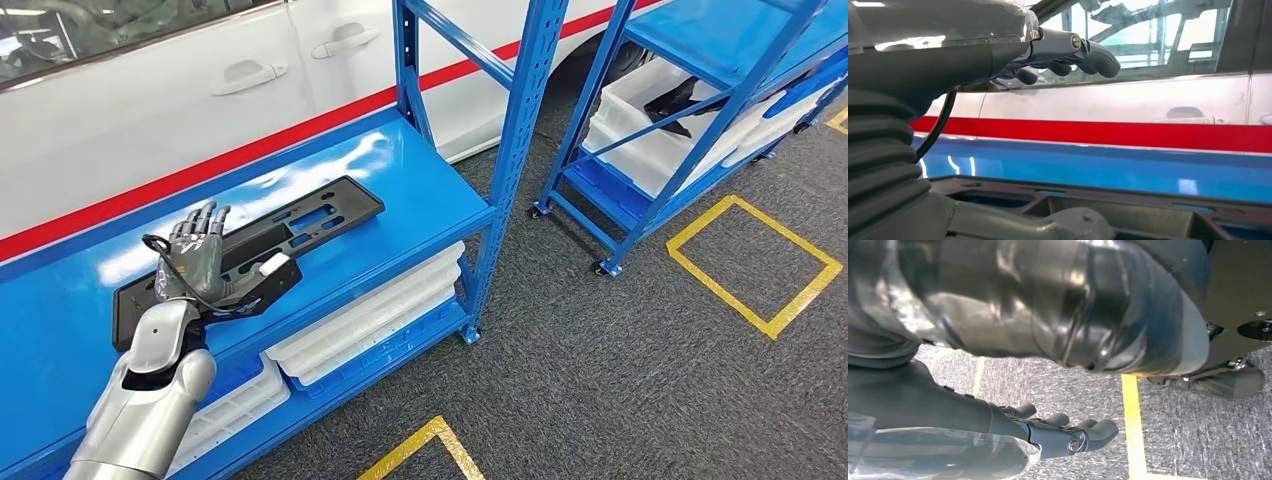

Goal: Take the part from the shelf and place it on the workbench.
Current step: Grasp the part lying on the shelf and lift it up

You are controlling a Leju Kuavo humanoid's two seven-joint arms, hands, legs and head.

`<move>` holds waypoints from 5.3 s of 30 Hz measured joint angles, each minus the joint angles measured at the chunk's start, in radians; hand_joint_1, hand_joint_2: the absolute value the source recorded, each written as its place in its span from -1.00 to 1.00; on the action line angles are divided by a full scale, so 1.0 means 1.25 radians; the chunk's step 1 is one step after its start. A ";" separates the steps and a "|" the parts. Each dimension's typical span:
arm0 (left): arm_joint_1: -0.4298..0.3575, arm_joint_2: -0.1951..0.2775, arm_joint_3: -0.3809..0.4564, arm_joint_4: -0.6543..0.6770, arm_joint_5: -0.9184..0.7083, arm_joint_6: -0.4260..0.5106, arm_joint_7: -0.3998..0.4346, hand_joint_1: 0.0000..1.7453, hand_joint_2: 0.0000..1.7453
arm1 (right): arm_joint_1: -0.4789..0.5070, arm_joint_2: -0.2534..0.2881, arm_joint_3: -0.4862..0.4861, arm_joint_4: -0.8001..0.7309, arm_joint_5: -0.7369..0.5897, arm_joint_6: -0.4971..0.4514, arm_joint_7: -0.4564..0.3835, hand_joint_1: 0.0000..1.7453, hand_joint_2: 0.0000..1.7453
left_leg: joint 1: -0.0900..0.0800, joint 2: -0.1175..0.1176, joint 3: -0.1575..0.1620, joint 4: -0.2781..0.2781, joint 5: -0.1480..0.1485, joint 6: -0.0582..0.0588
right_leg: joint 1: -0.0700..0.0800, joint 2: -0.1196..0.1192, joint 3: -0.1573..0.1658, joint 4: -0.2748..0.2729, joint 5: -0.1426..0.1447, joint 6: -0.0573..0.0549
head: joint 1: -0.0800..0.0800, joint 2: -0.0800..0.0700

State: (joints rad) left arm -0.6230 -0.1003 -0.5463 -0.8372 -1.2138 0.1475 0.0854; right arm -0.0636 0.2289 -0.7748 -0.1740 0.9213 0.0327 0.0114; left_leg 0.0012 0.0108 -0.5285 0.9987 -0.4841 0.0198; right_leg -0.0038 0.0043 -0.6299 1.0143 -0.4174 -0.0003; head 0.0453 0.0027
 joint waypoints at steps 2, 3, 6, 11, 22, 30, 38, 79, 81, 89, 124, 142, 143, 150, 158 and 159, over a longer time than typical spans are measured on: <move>0.000 0.000 0.000 0.007 0.002 -0.001 -0.001 -1.00 1.00 | 0.000 0.000 0.000 0.000 0.000 0.000 0.000 -1.00 -1.00 | 0.000 0.000 0.000 0.000 0.000 -0.003 | 0.000 0.000 0.000 0.000 0.000 0.000 | 0.000 0.000; 0.000 0.000 0.000 0.010 0.003 -0.002 -0.002 -1.00 1.00 | 0.000 0.000 0.000 0.000 0.000 0.001 0.000 -1.00 -1.00 | 0.000 0.000 0.000 0.000 0.000 -0.003 | 0.000 0.000 0.001 0.000 0.000 0.000 | 0.000 0.000; 0.000 0.000 0.000 0.018 0.007 -0.005 -0.005 -1.00 1.00 | 0.000 0.000 0.000 0.000 0.000 0.001 0.000 -1.00 -1.00 | 0.000 0.000 0.001 0.000 0.001 -0.004 | -0.001 0.000 0.002 0.000 0.000 0.000 | 0.000 0.000; 0.000 0.000 0.000 0.042 0.011 -0.004 -0.018 -1.00 1.00 | 0.000 0.000 0.000 0.000 0.005 0.001 0.000 -1.00 -1.00 | 0.000 0.000 0.002 0.001 0.001 -0.004 | -0.002 -0.001 0.003 0.000 0.001 0.000 | 0.000 0.000; -0.011 0.018 0.000 0.126 -0.008 0.066 -0.042 -1.00 1.00 | 0.000 0.000 0.000 0.000 0.022 0.002 0.000 -1.00 -1.00 | -0.001 0.000 0.002 0.002 0.000 -0.004 | -0.003 -0.001 0.004 0.000 0.001 0.001 | 0.000 0.000; -0.023 0.037 0.000 0.195 -0.012 0.096 -0.059 -1.00 1.00 | 0.000 0.000 0.000 0.000 0.029 0.003 -0.001 -1.00 -1.00 | -0.001 0.000 0.002 0.002 0.000 -0.004 | -0.003 -0.001 0.004 0.000 0.001 0.001 | 0.000 0.000; -0.028 0.045 0.012 0.240 -0.008 0.110 -0.076 -1.00 1.00 | 0.001 0.000 0.000 0.000 0.030 0.003 -0.001 -1.00 -1.00 | -0.001 0.000 0.002 0.002 0.000 -0.004 | -0.003 -0.001 0.005 0.000 0.001 0.001 | 0.000 0.000; -0.041 -0.001 0.008 0.277 -0.082 0.089 -0.040 -1.00 1.00 | 0.000 -0.001 0.000 0.000 0.055 0.006 0.006 -1.00 -1.00 | -0.001 0.000 0.003 0.003 0.000 -0.004 | -0.003 -0.001 0.006 0.000 0.001 0.001 | 0.000 0.000; -0.043 0.000 0.009 0.280 -0.084 0.089 -0.029 -1.00 1.00 | 0.000 -0.001 0.000 0.000 0.056 0.005 0.006 -1.00 -1.00 | -0.001 0.000 0.003 0.003 0.000 -0.004 | -0.003 -0.001 0.006 0.000 0.001 0.001 | 0.000 0.000; -0.048 0.009 0.032 0.288 -0.100 0.075 0.050 -1.00 1.00 | 0.000 -0.001 -0.001 0.000 0.058 0.001 0.008 -1.00 -1.00 | -0.001 0.000 0.003 0.003 0.000 -0.004 | -0.003 -0.001 0.007 0.000 0.001 0.001 | 0.000 0.000; -0.050 0.023 0.079 0.312 -0.098 0.085 0.016 1.00 1.00 | 0.000 -0.001 -0.004 0.000 0.071 0.001 0.012 -1.00 -1.00 | -0.001 0.000 0.004 0.002 0.000 -0.005 | -0.003 -0.001 0.010 0.000 0.001 0.001 | 0.000 0.000; -0.050 0.025 0.088 0.312 -0.088 0.094 0.004 1.00 1.00 | 0.000 -0.001 -0.004 0.000 0.083 0.000 0.009 -1.00 -1.00 | -0.001 0.000 0.004 0.002 0.000 -0.005 | -0.003 -0.001 0.010 0.000 0.001 0.001 | 0.000 0.000; -0.050 0.025 0.089 0.312 -0.086 0.095 0.003 1.00 1.00 | 0.000 -0.001 -0.004 0.000 0.083 0.000 0.008 -1.00 -1.00 | -0.001 0.000 0.004 0.002 0.000 -0.005 | -0.003 -0.001 0.010 0.000 0.001 0.001 | 0.000 0.000; -0.047 0.026 0.095 0.311 -0.083 0.130 0.006 1.00 1.00 | 0.000 -0.001 -0.005 0.000 0.083 0.000 0.006 -1.00 -1.00 | -0.001 0.000 0.004 0.002 0.000 -0.005 | -0.003 -0.001 0.010 0.000 0.001 0.001 | 0.000 0.000; -0.025 0.035 0.095 0.207 -0.087 0.152 -0.003 1.00 1.00 | 0.000 -0.001 -0.014 0.000 0.079 -0.006 0.004 -1.00 -1.00 | -0.001 0.000 0.003 0.003 0.000 -0.005 | -0.002 -0.001 0.008 0.000 0.001 0.001 | 0.000 0.000; -0.023 0.038 0.095 0.177 -0.086 0.147 -0.003 1.00 1.00 | 0.000 -0.001 -0.017 0.000 0.078 -0.007 0.003 -1.00 -1.00 | -0.001 0.000 0.003 0.003 0.000 -0.005 | -0.002 -0.001 0.008 0.000 0.001 0.001 | 0.000 0.000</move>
State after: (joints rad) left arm -0.6518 -0.0523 -0.4273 -0.6158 -1.3216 0.3308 0.0813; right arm -0.0636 0.2281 -0.7960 -0.1740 1.0186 0.0239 0.0152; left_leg -0.0004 0.0102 -0.5246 1.0022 -0.4844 0.0138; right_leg -0.0064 0.0030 -0.6201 1.0145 -0.4163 0.0005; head 0.0454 0.0027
